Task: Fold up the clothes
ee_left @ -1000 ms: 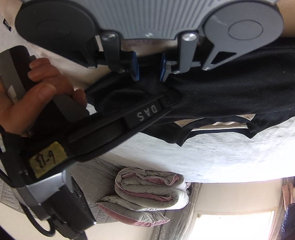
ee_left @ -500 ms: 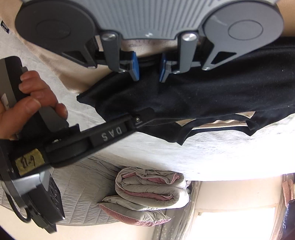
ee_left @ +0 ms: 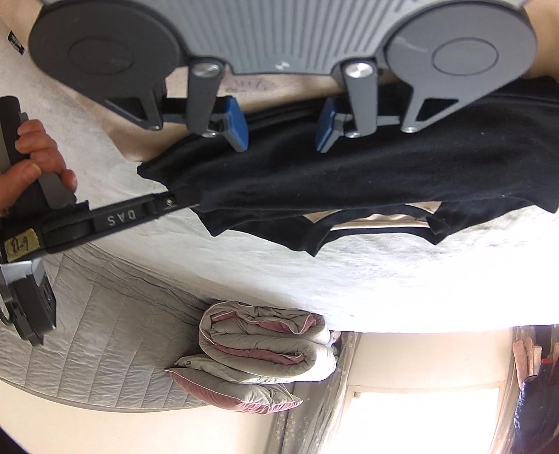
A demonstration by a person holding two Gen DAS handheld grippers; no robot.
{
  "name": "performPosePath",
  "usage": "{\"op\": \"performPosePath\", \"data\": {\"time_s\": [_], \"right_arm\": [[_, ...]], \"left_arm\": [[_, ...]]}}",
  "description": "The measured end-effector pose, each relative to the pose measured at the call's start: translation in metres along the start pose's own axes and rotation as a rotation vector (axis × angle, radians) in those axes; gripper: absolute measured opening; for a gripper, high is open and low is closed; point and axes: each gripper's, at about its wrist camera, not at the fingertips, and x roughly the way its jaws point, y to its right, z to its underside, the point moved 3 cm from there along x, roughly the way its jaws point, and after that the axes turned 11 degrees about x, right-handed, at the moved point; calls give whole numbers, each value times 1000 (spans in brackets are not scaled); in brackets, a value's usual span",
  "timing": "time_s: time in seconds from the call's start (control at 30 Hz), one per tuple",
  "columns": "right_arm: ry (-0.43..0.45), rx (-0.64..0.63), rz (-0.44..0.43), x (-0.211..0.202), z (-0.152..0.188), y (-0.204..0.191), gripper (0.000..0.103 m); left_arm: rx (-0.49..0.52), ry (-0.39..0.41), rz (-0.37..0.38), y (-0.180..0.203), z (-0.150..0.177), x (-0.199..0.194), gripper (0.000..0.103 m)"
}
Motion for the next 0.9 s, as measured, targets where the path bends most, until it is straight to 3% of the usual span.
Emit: {"op": "performPosePath", "data": {"time_s": [0.23,0.37,0.57,0.9], "right_arm": [[7,-122,22,-43,32,-3,39],[33,-118,-11,-61,46,-10,39],[102,-27,-88,-76,64,-11,40],[65,-42,-143,-72,71,-18,40]], "left_arm": [[-1,21,-279,-75,3,-59,45],[40,-53,-346,-112,20,-83,42],[123,-166,-341,-137,42,-91,40],[279,-201,-319,-129,48,-61,22]]}}
